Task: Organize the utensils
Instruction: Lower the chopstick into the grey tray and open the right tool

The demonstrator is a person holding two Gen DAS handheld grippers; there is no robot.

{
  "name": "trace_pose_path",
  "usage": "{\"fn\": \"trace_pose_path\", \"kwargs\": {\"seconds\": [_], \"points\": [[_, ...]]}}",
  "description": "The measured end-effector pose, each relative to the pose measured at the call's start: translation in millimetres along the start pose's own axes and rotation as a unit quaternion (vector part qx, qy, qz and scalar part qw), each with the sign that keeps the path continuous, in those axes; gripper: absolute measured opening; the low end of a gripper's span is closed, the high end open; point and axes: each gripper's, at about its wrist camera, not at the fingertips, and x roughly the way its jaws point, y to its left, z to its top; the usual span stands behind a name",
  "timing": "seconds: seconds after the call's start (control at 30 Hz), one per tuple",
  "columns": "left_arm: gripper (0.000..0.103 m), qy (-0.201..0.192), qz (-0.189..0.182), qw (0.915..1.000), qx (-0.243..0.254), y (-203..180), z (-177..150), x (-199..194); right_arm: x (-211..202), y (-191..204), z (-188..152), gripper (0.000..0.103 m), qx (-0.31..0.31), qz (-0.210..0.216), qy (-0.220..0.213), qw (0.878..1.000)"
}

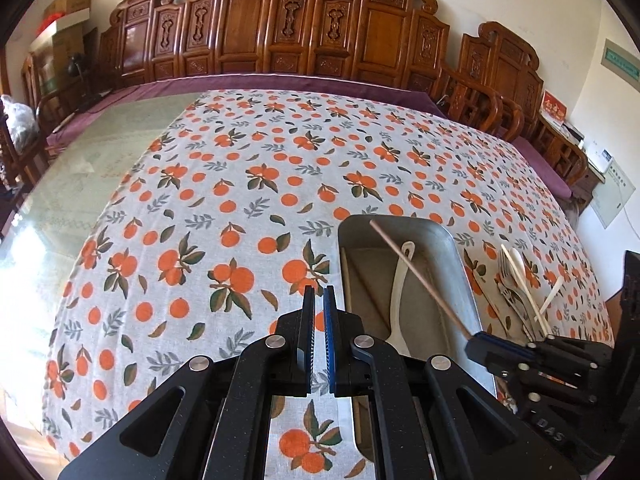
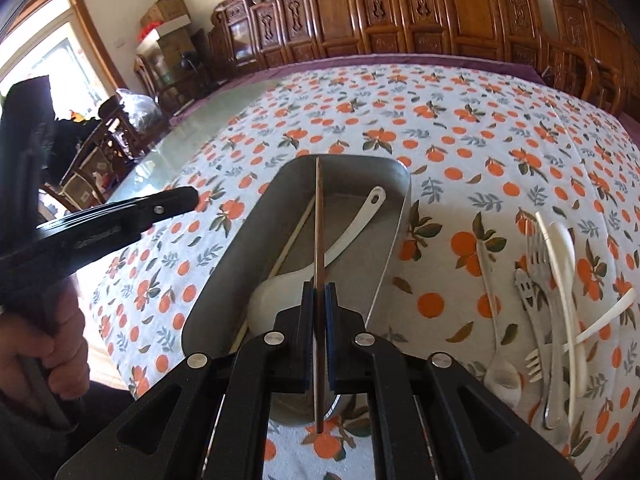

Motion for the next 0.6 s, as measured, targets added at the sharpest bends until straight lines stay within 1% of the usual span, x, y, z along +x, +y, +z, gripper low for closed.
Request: {"fn": "trace_pose_path", "kwargs": {"seconds": [0.1,0.2,0.33,0.47,0.6], "points": [[0.003,-0.002,0.000,1.0000,0.000,0,0,-1,9,-1,0,0.007,0.009,-0.005,0.009,1.000],[0.003,-0.002,-0.001,1.0000,0.002,-2,0,-1,14,0,0,0.007,0.017,0.010,0.009,1.000],[0.003,-0.002,-0.001,1.0000,0.003,-3,0,-1,15,2,0,0.007,0.011,0.022,0.005,1.000],[0.003,-0.001,-0.001,1.0000,0.004,-3,0,-1,7,0,1,0.009,0.009,0.032,-0.008,0.999],[0.003,-0.002,-0.005,0.9999,0.009,-8,-1,-1,-14,-8,0,0.009,-0.005,0.033,-0.031,0.999]]}}
